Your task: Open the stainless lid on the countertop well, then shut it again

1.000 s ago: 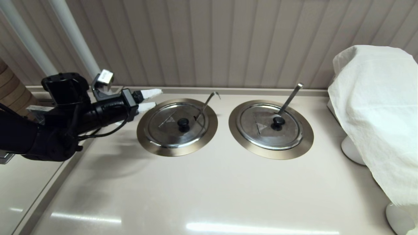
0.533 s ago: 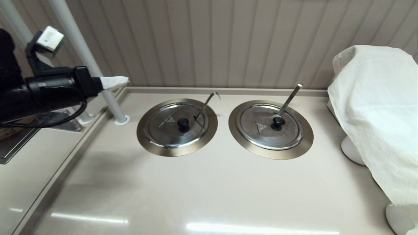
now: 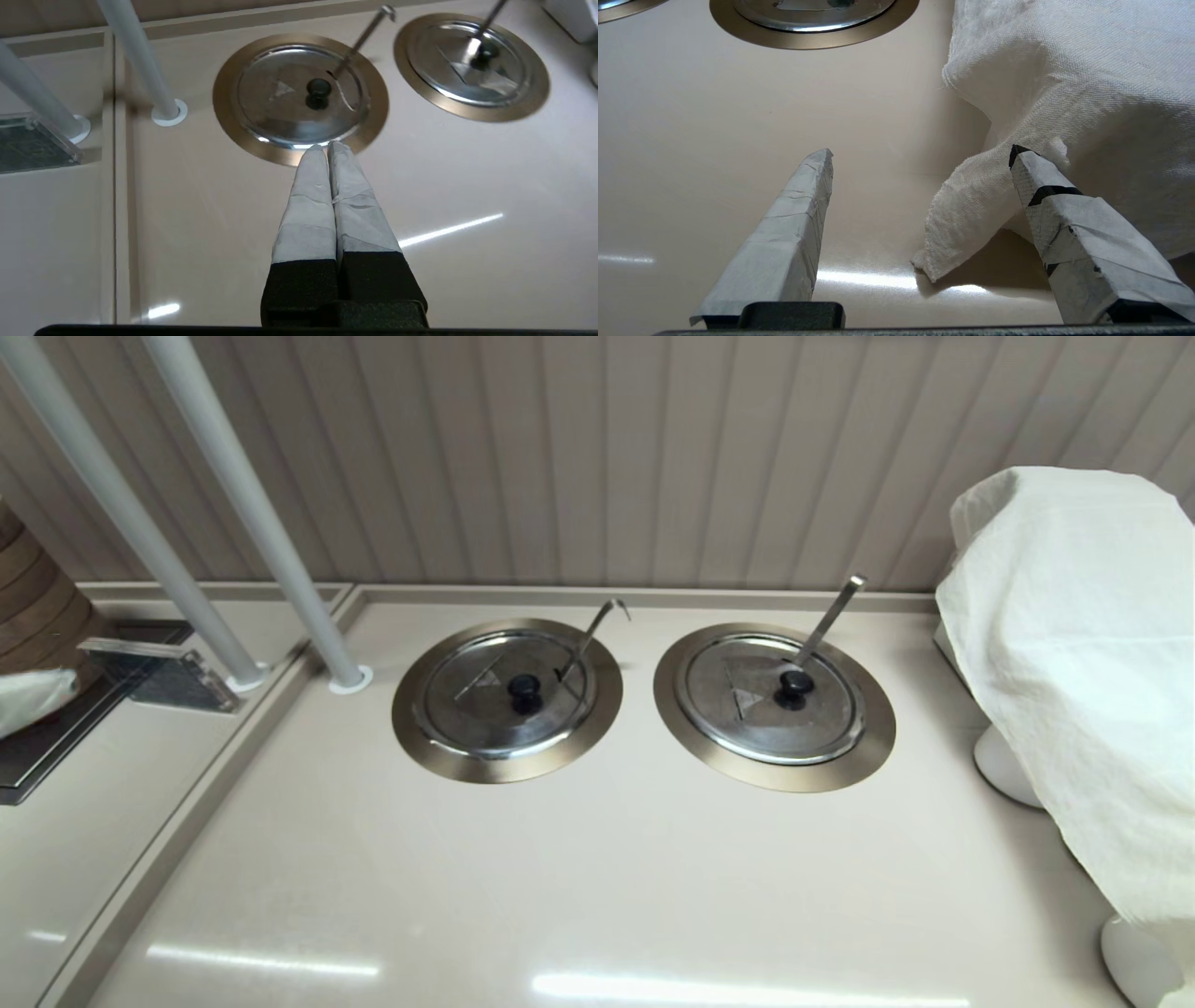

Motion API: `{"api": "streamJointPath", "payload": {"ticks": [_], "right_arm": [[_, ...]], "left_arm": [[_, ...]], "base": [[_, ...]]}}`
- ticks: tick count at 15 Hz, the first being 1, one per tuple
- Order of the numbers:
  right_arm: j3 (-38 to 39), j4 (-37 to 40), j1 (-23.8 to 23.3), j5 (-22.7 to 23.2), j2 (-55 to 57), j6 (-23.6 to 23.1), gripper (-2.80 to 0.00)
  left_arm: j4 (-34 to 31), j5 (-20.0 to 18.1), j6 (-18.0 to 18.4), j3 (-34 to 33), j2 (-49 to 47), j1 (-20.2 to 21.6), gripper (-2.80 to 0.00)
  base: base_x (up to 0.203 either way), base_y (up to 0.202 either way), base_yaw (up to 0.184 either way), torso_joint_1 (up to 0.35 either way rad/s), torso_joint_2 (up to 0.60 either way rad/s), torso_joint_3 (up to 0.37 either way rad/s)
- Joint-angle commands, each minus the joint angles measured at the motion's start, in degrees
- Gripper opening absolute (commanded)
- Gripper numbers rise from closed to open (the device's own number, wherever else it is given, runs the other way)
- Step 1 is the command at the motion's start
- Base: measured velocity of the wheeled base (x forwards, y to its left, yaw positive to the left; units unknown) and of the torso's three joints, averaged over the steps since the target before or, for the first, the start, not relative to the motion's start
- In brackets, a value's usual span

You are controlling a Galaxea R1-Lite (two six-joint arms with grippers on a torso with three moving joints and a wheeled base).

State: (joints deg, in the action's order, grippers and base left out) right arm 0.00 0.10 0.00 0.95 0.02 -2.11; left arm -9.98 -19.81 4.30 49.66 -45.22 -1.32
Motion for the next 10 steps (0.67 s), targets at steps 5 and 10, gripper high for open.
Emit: {"api": "streamJointPath", "payload": {"ticks": [5,10], "right_arm": [[0.0,0.0,0.0,0.0,0.0,0.0,0.0],[0.0,0.0,0.0,0.0,0.0,0.0,0.0]], "left_arm": [[-22.2,-3.7,5.6,-10.1,32.9,0.1,-2.8],[-26.7,-3.9,9.4,-18.2,42.6,1.0,-2.8]], "base": [[0.0,0.0,0.0,0.0,0.0,0.0],[0.0,0.0,0.0,0.0,0.0,0.0]]}}
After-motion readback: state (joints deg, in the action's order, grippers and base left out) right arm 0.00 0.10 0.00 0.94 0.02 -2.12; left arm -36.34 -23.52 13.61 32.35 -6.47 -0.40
